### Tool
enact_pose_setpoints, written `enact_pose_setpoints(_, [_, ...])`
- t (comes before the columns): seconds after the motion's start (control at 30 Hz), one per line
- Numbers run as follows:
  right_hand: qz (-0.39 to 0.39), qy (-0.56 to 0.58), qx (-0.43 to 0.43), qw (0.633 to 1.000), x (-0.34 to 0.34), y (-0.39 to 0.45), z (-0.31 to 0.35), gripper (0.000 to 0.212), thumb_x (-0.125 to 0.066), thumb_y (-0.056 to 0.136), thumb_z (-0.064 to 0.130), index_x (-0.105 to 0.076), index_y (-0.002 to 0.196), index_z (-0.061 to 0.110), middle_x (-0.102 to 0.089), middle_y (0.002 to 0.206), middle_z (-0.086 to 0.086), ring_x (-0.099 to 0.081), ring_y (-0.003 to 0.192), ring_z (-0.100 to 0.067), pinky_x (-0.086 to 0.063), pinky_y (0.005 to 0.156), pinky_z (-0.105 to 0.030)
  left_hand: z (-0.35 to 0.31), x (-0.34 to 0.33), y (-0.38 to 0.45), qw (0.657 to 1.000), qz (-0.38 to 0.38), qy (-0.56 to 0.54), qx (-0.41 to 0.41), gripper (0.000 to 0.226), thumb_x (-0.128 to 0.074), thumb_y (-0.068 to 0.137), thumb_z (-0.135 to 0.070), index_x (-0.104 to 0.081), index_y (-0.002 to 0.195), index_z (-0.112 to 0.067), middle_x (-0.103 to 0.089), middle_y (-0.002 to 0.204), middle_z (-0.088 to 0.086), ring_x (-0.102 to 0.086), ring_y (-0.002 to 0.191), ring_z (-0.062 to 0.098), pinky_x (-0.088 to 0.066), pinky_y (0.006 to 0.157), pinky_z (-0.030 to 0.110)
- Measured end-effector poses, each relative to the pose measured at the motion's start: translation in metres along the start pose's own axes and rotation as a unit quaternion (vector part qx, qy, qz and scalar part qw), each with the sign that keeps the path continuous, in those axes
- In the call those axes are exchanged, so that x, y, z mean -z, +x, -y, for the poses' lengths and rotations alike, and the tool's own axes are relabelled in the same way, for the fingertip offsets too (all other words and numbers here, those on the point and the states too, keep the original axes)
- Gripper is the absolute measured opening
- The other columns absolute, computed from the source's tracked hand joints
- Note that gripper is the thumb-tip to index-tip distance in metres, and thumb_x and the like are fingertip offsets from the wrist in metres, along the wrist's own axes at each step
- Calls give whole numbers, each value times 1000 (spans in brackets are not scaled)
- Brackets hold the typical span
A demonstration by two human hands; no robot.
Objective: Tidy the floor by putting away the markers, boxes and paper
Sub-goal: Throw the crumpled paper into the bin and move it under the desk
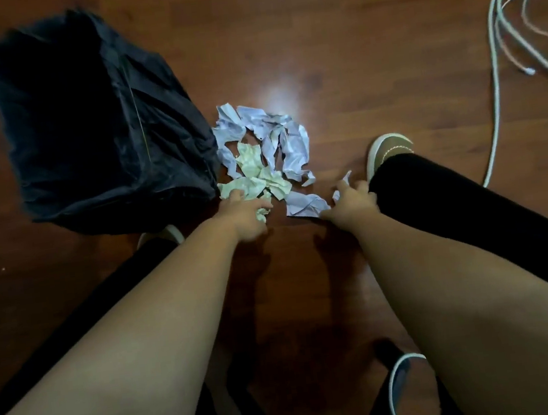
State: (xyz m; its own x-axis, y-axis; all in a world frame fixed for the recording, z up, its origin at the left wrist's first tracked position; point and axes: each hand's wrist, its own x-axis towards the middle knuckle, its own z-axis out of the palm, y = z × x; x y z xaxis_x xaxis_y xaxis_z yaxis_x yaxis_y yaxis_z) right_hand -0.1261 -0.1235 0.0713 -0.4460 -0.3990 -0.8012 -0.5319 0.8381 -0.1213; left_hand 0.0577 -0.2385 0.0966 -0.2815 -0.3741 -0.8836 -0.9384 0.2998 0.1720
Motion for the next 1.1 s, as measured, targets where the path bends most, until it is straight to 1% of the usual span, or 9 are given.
enact_pose_setpoints(0.13, [14,40,-21,999,-20,20,-13,84,-81,69,49,-38,140,37,-8,155,-11,-37,132,-40,-42,104,-43,4,-16,31,998,28,44,29,77,-68,89,-29,-24,147,-56,26,161,0,10,148,39,-13,119,56])
enact_pose_setpoints(0.27, [3,93,1,996,-34,34,-14,114,-90,58,43,-14,142,59,23,159,-3,-40,133,-40,-44,103,-45,7,-23,61,993,-45,110,-19,111,-78,82,-27,7,144,-65,47,150,-4,17,145,48,-15,112,69])
enact_pose_setpoints(0.37, [-18,79,38,996,-40,43,-8,131,-93,55,39,6,136,69,31,157,-2,-42,129,-44,-51,90,-46,6,-26,80,989,-76,119,-46,129,-86,73,-22,16,137,-68,51,145,-11,14,145,50,-29,102,75])
enact_pose_setpoints(0.47, [-31,26,71,997,-40,52,4,138,-93,56,31,16,131,73,34,155,-3,-31,133,-47,-52,84,-50,2,-30,93,989,-51,133,-44,135,-86,72,-16,20,137,-67,46,149,-11,7,146,49,-43,95,69])
enact_pose_setpoints(0.57, [-41,-58,132,989,-34,61,21,132,-80,72,8,19,133,70,35,155,-8,-35,128,-41,-50,73,-41,-4,-30,98,992,-39,119,-26,124,-74,78,5,5,143,-64,40,153,-10,-2,146,45,-47,94,62])
enact_pose_setpoints(0.73, [7,-205,178,962,-21,78,32,108,-56,85,-6,4,142,63,30,157,-11,-39,122,-38,-48,77,-39,-4,-30,93,989,-37,138,-25,90,-55,78,19,-31,143,-40,24,161,3,-19,136,45,-50,90,51])
enact_pose_setpoints(0.83, [11,-232,195,953,-21,87,27,88,-55,86,-5,-18,145,49,13,159,-11,-31,130,-42,-49,78,-43,-2,-38,93,981,-35,187,-33,90,-60,78,15,-26,146,-33,14,161,8,-24,133,47,-52,86,49])
enact_pose_setpoints(0.97, [15,-249,209,946,-24,97,21,72,-58,85,4,-29,143,36,-18,147,-12,-37,120,-42,-45,69,-43,-3,-52,96,972,-7,230,-43,80,-61,82,8,-27,143,-30,1,156,12,-26,130,50,-52,87,54])
enact_pose_setpoints(1.1, [52,-223,222,948,-18,104,19,55,-59,83,6,-43,132,26,-36,138,-15,-42,120,-43,-49,89,-46,-8,-53,101,965,12,261,-38,72,-56,87,4,-29,143,-34,-6,151,14,-26,127,50,-49,90,53])
